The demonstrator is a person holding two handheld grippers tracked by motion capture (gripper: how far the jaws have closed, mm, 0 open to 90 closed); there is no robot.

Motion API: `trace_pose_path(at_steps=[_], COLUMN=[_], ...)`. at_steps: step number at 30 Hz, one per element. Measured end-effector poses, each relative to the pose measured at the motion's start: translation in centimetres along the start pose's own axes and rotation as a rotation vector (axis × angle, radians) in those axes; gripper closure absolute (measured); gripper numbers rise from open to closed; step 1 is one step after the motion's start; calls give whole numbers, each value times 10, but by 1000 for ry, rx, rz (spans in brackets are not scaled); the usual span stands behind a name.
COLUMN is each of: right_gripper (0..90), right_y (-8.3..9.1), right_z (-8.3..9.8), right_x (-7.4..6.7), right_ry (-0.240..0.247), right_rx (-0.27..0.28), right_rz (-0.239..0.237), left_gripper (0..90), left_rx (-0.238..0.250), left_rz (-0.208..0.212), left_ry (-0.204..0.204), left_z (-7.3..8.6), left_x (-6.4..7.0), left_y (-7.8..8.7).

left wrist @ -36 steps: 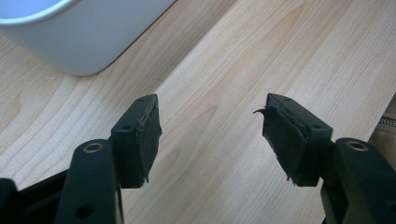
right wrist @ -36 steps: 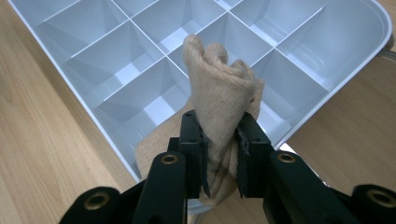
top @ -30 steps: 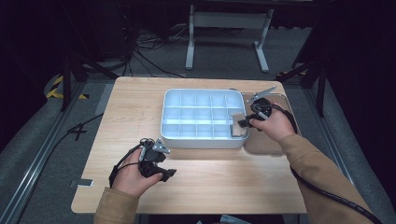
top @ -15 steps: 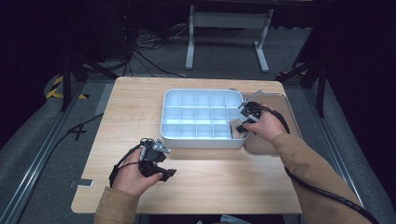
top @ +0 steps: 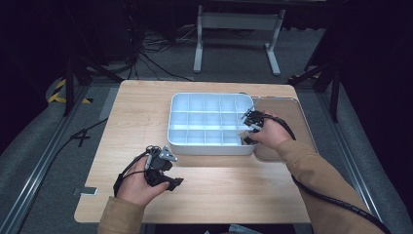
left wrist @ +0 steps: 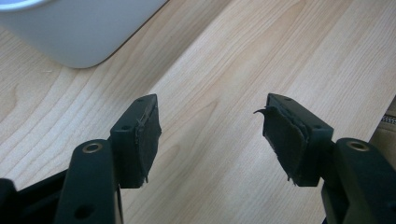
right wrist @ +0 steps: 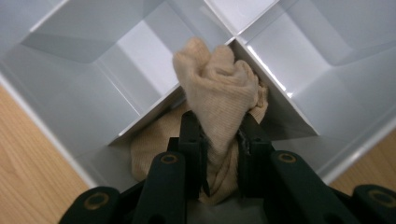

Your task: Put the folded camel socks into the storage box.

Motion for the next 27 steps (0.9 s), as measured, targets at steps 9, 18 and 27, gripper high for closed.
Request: trace_pose_path(at_steps=[9,18,27], right_gripper=[747,743,709], right_y=[-14,-18,-18], right_z=[2,0,0], right_x=[2,2,2], right_ry=[-1,-16,-11], right_rx=[-60,-108,-98], right_rz=[-1,7,9], left_gripper=[374,373,373], left_rx=[-17,-16,-17], left_rz=[-11,-25,-25], left_ry=[9,6,21], left_z=[6,9,11], left_x=[1,1,2], left_y=[3,4,6])
Point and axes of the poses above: each handheld gripper's, and its own axes: y roughly backward along the jaws, z roughly out of its underside, x roughly to its right, the point moved 7 cm from there along -y, roughly forward along the jaws, and after that the axes turned 15 degrees about x, right-handed, at the moved point
